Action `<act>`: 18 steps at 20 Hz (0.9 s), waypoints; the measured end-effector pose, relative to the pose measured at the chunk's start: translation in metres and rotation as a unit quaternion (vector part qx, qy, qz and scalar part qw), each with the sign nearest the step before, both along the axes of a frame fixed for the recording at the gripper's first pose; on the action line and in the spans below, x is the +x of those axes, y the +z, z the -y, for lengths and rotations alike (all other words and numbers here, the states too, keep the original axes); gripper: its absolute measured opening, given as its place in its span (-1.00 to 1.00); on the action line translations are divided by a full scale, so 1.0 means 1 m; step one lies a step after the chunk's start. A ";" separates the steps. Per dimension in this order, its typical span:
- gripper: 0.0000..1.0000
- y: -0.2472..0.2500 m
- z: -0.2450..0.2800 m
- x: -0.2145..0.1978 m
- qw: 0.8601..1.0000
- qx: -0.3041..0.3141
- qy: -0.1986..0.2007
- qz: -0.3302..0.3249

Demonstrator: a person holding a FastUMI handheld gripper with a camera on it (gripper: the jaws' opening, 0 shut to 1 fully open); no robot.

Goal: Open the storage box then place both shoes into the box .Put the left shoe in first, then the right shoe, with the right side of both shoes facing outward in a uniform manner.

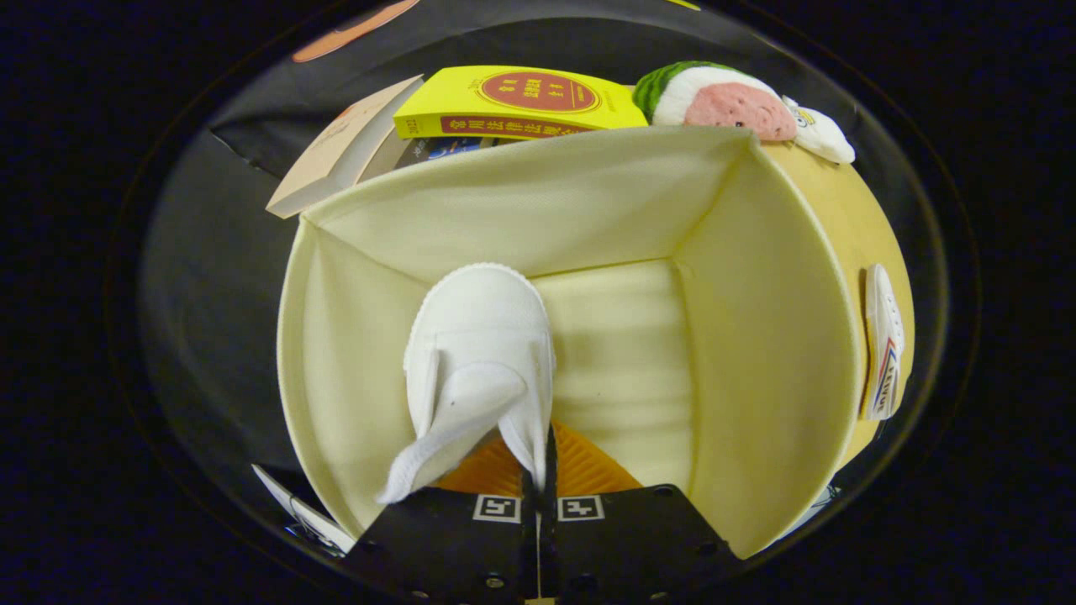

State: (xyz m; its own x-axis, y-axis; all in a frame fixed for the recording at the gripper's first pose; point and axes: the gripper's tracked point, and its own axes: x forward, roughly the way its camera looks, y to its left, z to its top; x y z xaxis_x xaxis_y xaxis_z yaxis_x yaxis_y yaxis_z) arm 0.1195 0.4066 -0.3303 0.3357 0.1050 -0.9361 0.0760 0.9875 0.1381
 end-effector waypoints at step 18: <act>0.94 0.086 0.027 -0.046 0.993 0.035 0.108 0.020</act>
